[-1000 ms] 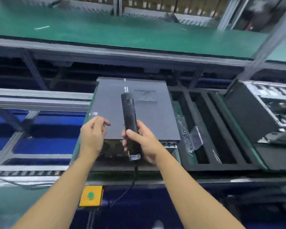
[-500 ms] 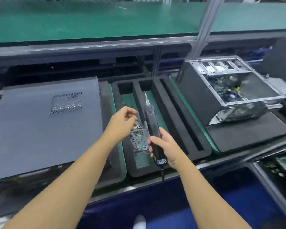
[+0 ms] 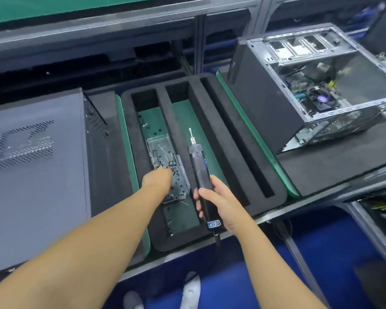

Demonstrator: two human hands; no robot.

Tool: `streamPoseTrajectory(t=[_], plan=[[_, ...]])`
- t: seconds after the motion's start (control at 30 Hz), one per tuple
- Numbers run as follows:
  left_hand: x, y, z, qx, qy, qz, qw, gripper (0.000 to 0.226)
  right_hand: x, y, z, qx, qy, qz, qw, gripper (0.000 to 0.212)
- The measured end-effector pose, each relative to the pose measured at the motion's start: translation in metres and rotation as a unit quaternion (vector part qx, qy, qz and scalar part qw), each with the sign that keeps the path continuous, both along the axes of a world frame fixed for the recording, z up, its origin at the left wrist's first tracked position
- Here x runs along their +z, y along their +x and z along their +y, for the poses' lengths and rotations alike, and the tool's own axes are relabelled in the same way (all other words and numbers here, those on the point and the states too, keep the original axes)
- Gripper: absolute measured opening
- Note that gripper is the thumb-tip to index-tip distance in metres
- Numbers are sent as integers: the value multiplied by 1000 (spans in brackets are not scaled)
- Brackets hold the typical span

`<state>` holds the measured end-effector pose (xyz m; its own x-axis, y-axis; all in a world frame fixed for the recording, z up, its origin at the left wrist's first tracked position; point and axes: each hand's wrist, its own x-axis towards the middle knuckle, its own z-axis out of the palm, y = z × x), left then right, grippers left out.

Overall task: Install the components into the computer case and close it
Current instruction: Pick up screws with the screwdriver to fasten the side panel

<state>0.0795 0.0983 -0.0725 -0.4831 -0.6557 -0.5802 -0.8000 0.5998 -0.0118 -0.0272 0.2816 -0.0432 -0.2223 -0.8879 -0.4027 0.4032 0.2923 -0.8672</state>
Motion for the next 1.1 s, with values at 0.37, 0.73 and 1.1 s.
streamPoseTrajectory(t=[0.37, 0.73, 1.1], plan=[[-46, -14, 9, -164, -131, -66, 976, 28, -16, -5, 5, -10, -4, -4, 1000, 37], [-23, -14, -16, 107, 57, 144, 982, 15, -19, -1, 13, -9, 1, -9, 1000, 35], [80, 6, -12, 481, 391, 581, 528, 12, 39, 35, 11, 65, -29, 90, 993, 36]])
